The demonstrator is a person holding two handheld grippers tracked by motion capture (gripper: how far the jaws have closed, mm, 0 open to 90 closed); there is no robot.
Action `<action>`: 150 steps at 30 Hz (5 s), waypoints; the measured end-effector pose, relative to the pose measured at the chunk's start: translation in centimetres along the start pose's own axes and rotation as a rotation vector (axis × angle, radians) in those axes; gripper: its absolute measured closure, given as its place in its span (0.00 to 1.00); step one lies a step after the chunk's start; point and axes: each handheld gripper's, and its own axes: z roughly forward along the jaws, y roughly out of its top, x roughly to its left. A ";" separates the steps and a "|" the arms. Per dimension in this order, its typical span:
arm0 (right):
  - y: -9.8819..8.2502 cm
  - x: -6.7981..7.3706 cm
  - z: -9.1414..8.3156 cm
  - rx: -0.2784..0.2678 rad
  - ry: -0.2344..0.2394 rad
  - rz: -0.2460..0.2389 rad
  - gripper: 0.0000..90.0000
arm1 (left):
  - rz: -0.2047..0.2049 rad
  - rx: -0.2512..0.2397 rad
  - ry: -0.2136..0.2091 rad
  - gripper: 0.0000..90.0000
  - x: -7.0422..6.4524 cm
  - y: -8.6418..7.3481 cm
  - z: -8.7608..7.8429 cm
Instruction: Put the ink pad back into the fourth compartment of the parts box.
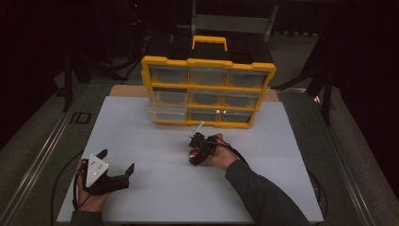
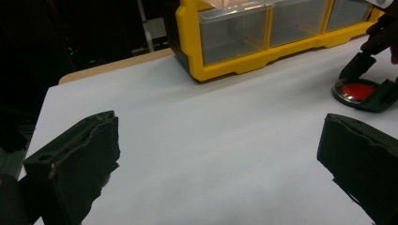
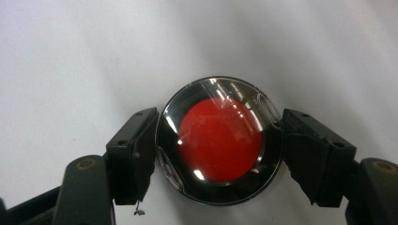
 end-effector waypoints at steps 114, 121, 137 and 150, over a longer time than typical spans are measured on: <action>2.6 -0.8 -8.0 -0.061 0.044 0.005 0.33 | 0.001 -0.002 0.003 0.00 -0.1 0.0 0.0; 2.8 -1.0 -8.4 -0.066 0.044 0.004 0.33 | 0.001 -0.001 0.003 0.00 -0.1 0.0 0.0; 3.5 -1.3 -9.6 -0.078 0.032 -0.013 0.33 | 0.001 0.000 0.002 0.00 -0.1 0.0 0.0; 3.9 -1.4 -10.2 -0.080 0.029 -0.015 0.33 | 0.001 0.000 0.003 0.00 0.0 0.0 -0.1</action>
